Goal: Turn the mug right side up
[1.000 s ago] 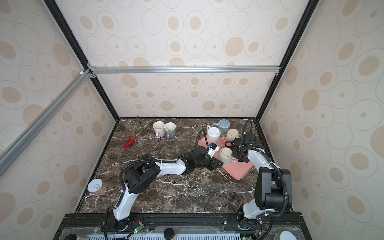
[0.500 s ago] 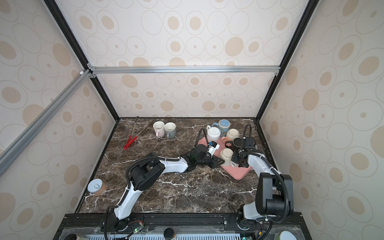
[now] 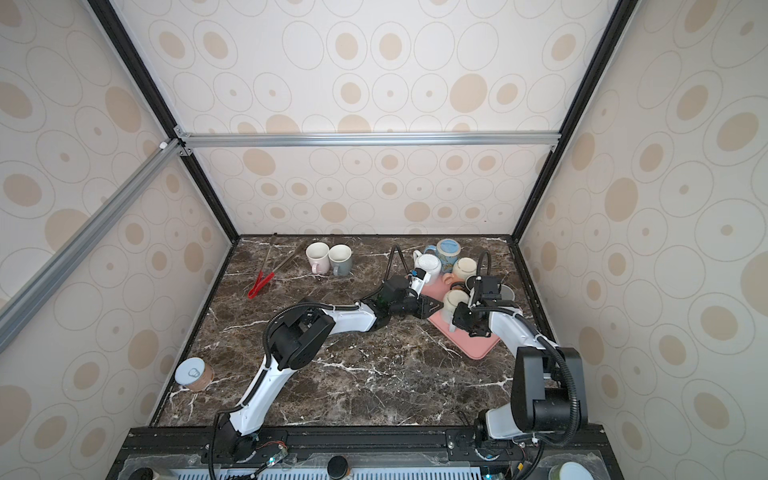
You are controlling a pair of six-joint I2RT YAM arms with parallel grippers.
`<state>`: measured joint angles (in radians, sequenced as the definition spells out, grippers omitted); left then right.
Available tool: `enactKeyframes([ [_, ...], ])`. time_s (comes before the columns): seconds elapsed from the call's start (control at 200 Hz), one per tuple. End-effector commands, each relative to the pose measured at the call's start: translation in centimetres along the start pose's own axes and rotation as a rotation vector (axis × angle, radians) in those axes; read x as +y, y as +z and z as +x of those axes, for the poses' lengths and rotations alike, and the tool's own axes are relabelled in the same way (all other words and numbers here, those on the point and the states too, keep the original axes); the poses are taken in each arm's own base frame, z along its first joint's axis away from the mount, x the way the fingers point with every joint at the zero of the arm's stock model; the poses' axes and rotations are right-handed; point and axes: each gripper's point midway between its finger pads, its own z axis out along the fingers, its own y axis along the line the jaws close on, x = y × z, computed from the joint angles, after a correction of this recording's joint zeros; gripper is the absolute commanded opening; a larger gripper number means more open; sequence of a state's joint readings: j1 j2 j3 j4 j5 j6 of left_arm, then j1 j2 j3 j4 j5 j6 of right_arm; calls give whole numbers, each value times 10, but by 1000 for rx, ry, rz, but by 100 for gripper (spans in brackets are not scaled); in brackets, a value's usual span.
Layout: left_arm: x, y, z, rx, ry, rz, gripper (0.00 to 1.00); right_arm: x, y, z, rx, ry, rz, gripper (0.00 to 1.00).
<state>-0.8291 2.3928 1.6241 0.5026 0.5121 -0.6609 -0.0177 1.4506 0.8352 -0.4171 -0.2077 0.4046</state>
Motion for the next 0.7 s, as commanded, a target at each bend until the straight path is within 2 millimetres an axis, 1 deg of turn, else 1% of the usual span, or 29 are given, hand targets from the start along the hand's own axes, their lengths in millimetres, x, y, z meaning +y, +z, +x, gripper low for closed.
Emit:
enactKeyframes([
  [0.0, 0, 3, -21, -17, 14, 13, 29, 13, -2, 1, 3, 2, -44, 11],
  [0.08, 5, 0, -30, -20, 23, -2, 30, 22, 0, 4, 9, -4, -66, 11],
  [0.17, 7, -9, -39, -28, 46, -28, 31, 32, 3, 6, 12, -11, -86, 11],
  [0.245, 9, -21, -46, -40, 69, -58, 33, 41, 3, 5, 12, -15, -105, 11],
  [0.32, 8, -33, -47, -37, 93, -85, 35, 48, 2, 2, 7, -19, -119, 11],
  [0.34, 12, -37, -49, -49, 103, -116, 35, 50, 1, 1, 4, -22, -125, 11],
  [0.39, 13, -45, -50, -51, 125, -145, 36, 54, -2, -1, 1, -27, -136, 11],
  [0.525, 13, -56, -34, -16, 186, -216, 38, 60, -13, -4, -10, -37, -156, 13],
  [0.585, 11, -58, -28, -3, 234, -257, 43, 60, -19, -4, -19, -35, -153, 15],
  [0.605, 15, -60, -21, 23, 242, -280, 45, 60, -21, -4, -24, -34, -152, 15],
  [0.695, 11, -63, -9, 55, 307, -324, 50, 56, -32, -5, -57, -32, -135, 17],
])
